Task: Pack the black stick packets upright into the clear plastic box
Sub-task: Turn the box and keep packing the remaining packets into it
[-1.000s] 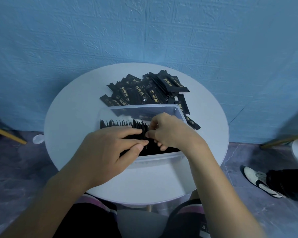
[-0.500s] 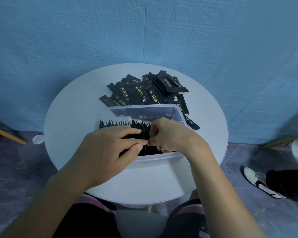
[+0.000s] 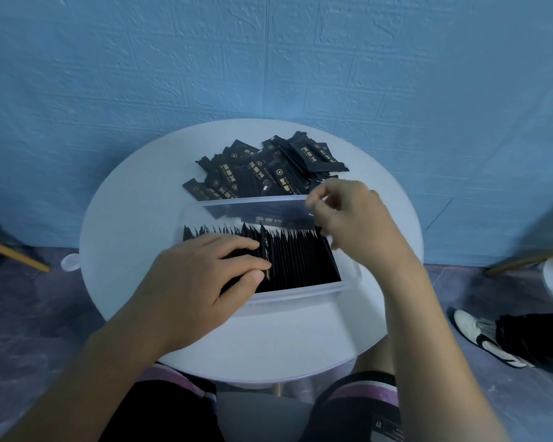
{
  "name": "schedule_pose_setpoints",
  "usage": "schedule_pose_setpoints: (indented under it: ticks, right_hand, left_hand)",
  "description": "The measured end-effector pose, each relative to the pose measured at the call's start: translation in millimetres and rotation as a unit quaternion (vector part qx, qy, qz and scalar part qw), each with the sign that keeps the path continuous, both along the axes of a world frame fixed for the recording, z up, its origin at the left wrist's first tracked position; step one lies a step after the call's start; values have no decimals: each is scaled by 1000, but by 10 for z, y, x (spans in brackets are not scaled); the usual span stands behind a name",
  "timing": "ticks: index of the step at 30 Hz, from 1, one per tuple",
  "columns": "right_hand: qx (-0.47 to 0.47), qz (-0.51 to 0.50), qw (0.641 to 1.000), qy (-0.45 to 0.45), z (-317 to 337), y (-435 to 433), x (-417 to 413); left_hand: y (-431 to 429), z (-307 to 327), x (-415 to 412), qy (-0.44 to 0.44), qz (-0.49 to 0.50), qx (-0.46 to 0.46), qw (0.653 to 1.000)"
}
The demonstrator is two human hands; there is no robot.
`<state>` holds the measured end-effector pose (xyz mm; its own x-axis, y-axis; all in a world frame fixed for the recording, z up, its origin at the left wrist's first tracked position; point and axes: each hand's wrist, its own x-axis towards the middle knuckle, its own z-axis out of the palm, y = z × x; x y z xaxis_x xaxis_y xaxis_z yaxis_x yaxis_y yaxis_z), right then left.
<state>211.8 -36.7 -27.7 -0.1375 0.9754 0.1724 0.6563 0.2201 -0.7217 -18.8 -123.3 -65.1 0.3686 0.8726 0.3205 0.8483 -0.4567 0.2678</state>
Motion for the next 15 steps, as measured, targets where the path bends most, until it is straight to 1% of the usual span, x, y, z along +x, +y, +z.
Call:
schedule_pose_setpoints:
  ticks: [2,3,4,5,7,10,12,15]
  right_hand:
    - [22,-56,995,82,-61,113,130]
    - [25,-92,990,103,-106,173,205]
    - [20,-120,988,98,-165,237,284]
    - [8,-137,988,65,-237,296,358]
    - [-25,-138,990,-24,-375,352,447]
    - [-52,-121,987,-95,-521,361,448]
    - [-60,-117,986,-103,-552,359,425]
    - [-78,-108,988,-82,-567,374,436]
  left_hand:
    - [-6,3,-2,-2,1,-2,1000]
    - [-6,4,1,-1,3,-3,1000]
    - [-5,3,3,-1,4,-4,1000]
    - [-5,3,5,-1,6,-4,1000]
    - [-7,1,8,-5,5,-4,1000]
    - [-7,3,7,-7,6,-2,1000]
    - [-8,5,8,-7,6,-3,1000]
    - [-6,8,12,-7,7,-5,1000]
